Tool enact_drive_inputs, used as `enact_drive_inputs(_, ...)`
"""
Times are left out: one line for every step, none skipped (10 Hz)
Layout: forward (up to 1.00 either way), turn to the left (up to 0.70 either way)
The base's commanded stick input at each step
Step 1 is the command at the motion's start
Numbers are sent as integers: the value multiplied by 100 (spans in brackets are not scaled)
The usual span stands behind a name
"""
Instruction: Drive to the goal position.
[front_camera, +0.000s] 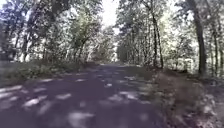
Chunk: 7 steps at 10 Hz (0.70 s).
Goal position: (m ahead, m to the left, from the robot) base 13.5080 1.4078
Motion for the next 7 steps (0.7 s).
enact_drive_inputs(45, 0)
enact_drive_inputs(45, 0)
enact_drive_inputs(45, 0)
enact_drive_inputs(45, 0)
enact_drive_inputs(45, 0)
enact_drive_inputs(45, 0)
enact_drive_inputs(45, 0)
